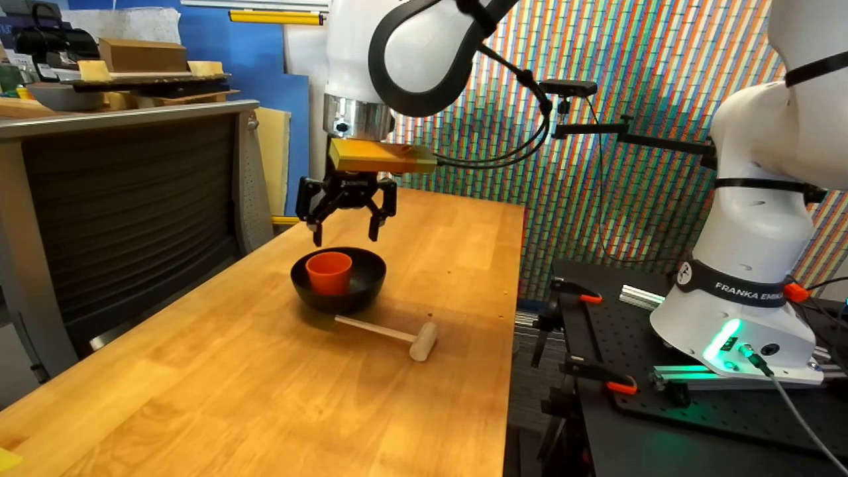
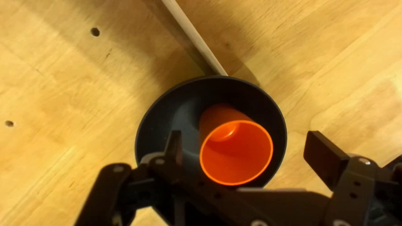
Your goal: Put the red cup in the black bowl
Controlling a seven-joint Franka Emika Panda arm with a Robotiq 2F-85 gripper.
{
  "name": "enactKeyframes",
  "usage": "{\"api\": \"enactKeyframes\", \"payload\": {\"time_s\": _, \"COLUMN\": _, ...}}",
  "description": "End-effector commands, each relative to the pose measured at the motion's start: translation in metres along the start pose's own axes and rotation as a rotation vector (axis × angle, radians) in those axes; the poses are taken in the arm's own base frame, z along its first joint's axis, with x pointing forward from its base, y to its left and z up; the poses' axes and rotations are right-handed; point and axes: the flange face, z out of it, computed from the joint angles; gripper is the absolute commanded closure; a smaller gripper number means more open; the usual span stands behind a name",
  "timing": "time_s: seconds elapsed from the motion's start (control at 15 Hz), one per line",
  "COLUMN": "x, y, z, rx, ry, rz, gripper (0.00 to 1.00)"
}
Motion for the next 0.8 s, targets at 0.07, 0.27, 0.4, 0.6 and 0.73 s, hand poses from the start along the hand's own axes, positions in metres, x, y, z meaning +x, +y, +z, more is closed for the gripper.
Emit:
{"api": "enactKeyframes", "payload": {"time_s": 0.07, "x": -0.055, "y": 0.024, "z": -0.073, "rx": -0.068, "ry": 0.034, "rz": -0.239, "gripper": 0.00}}
{"api": "enactKeyframes", "payload": {"time_s": 0.27, "x": -0.095, "y": 0.035, "z": -0.117, "rx": -0.112, "ry": -0.019, "rz": -0.395, "gripper": 0.00}}
{"api": "enactKeyframes", "payload": {"time_s": 0.4, "x": -0.117, "y": 0.049, "z": -0.150, "rx": -0.146, "ry": -0.049, "rz": -0.505, "gripper": 0.00}}
{"api": "enactKeyframes", "payload": {"time_s": 0.6, "x": -0.113, "y": 0.037, "z": -0.148, "rx": -0.158, "ry": -0.040, "rz": -0.488, "gripper": 0.00}}
{"api": "enactKeyframes", "payload": {"time_s": 0.73, "x": -0.114, "y": 0.038, "z": -0.148, "rx": -0.158, "ry": -0.037, "rz": -0.487, "gripper": 0.00}}
